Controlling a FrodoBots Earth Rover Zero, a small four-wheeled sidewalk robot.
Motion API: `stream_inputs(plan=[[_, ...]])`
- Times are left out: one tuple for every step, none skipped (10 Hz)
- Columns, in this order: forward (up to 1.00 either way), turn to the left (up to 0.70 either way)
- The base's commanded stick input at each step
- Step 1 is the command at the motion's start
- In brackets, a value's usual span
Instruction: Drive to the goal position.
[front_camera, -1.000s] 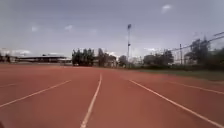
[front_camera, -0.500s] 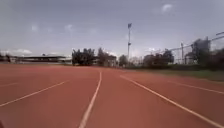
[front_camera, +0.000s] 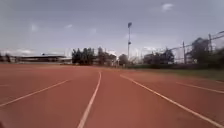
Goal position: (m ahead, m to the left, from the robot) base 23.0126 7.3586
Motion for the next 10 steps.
stream_inputs(plan=[[0.45, 0.00], [0.45, 0.00], [0.45, 0.00], [0.45, 0.00], [0.45, 0.00], [0.45, 0.00], [0.45, 0.00], [0.45, 0.00], [0.45, 0.00], [0.45, 0.00]])
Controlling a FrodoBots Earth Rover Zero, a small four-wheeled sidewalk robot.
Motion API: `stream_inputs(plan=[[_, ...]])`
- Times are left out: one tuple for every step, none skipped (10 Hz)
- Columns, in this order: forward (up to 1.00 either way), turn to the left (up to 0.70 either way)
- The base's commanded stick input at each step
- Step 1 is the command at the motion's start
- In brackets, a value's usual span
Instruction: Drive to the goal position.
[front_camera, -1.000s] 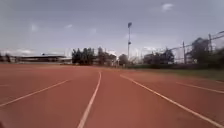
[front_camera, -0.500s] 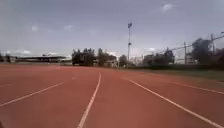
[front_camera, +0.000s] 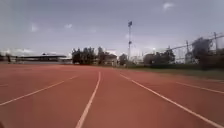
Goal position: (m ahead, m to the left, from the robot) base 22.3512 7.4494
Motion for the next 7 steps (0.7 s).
stream_inputs(plan=[[0.45, 0.00], [0.45, 0.00], [0.45, 0.00], [0.45, 0.00], [0.45, 0.00], [0.45, 0.00], [0.45, 0.00]])
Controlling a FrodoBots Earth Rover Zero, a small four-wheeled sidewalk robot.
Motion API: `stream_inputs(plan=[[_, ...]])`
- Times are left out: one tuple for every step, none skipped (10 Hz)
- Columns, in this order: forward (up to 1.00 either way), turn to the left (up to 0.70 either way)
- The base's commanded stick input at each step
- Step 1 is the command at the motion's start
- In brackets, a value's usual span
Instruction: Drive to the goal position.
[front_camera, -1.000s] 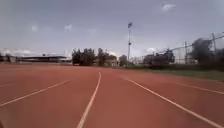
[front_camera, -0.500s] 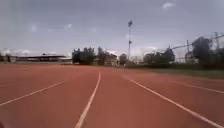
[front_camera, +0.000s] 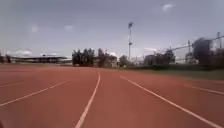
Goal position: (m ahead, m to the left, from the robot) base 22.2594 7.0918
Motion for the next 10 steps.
stream_inputs(plan=[[0.45, 0.00], [0.45, 0.00], [0.45, 0.00], [0.45, 0.00], [0.45, 0.00], [0.45, 0.00], [0.45, 0.00], [0.45, 0.00], [0.45, 0.00], [0.45, 0.00]])
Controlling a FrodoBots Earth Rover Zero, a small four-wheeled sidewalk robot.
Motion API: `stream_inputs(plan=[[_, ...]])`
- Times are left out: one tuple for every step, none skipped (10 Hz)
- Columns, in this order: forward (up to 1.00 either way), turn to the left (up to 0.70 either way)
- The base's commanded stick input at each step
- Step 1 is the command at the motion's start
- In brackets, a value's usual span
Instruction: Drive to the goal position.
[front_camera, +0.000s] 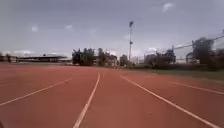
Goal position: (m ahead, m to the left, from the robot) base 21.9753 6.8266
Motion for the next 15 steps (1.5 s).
stream_inputs(plan=[[0.45, 0.00], [0.45, 0.00], [0.45, 0.00], [0.45, 0.00], [0.45, 0.00], [0.45, 0.00], [0.45, 0.00], [0.45, 0.00], [0.45, 0.00], [0.45, 0.00], [0.45, 0.00], [0.45, 0.00], [0.45, 0.00], [0.45, 0.00], [0.45, 0.00]])
